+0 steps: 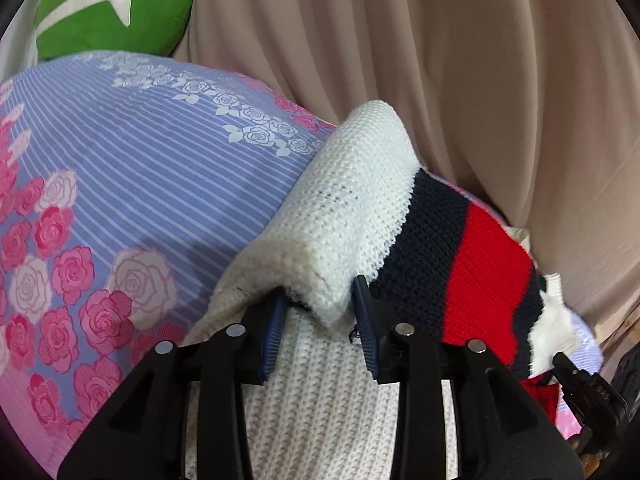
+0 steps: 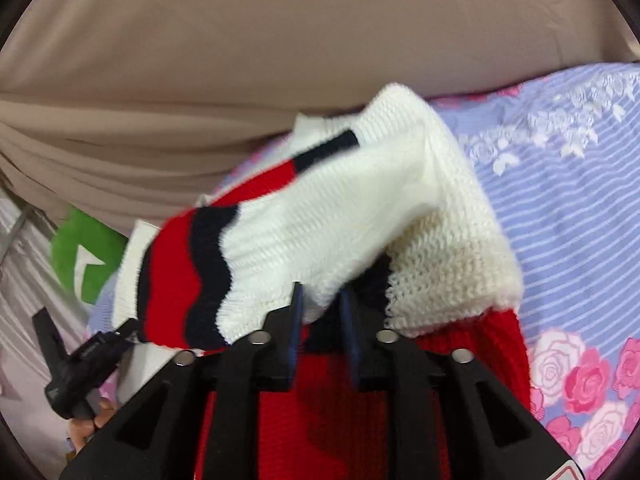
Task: Fold small clothes
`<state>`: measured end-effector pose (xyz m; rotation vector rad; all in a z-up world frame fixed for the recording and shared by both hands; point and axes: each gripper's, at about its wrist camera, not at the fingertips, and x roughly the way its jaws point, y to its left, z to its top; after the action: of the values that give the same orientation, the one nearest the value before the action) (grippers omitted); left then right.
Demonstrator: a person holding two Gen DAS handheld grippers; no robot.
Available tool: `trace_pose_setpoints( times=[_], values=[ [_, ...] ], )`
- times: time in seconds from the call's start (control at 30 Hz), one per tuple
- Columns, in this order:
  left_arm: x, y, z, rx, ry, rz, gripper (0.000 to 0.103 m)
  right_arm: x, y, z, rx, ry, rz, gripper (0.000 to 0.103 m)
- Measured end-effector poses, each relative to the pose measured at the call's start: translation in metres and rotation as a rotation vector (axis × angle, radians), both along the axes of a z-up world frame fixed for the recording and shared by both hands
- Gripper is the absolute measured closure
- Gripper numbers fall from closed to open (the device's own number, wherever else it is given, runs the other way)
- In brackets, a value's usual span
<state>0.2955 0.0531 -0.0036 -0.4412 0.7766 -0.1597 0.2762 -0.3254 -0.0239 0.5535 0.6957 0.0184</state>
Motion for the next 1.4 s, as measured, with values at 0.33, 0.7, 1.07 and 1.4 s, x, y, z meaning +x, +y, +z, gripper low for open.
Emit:
trace_pose_setpoints(
  times=[0.33, 0.7, 1.07, 1.4],
  values=[
    [-0.008, 0.024, -0.001, -0.168, -0.037, 0.037, 0.074, 0.022, -0.02, 0.004, 0.058, 0.056, -0.101, 0.074],
    [-0.021, 0.02, 0.016, 0.006, -0.115, 0.148, 0.093, 0.014, -0.028, 0.044, 0.001, -0.032, -0.017, 0.097],
    [-0.018, 0.004, 0.009, 0.064, -0.061, 0.095, 0.091, -0.011, -0.058, 0.006, 0.041, 0.072, -0.115, 0.1],
    [-0.013, 0.007, 0.005, 0.056, -0.043, 0.108, 0.09, -0.01, 0.037, 0.098, -0.144, -0.117, 0.085, 0.049]
  ],
)
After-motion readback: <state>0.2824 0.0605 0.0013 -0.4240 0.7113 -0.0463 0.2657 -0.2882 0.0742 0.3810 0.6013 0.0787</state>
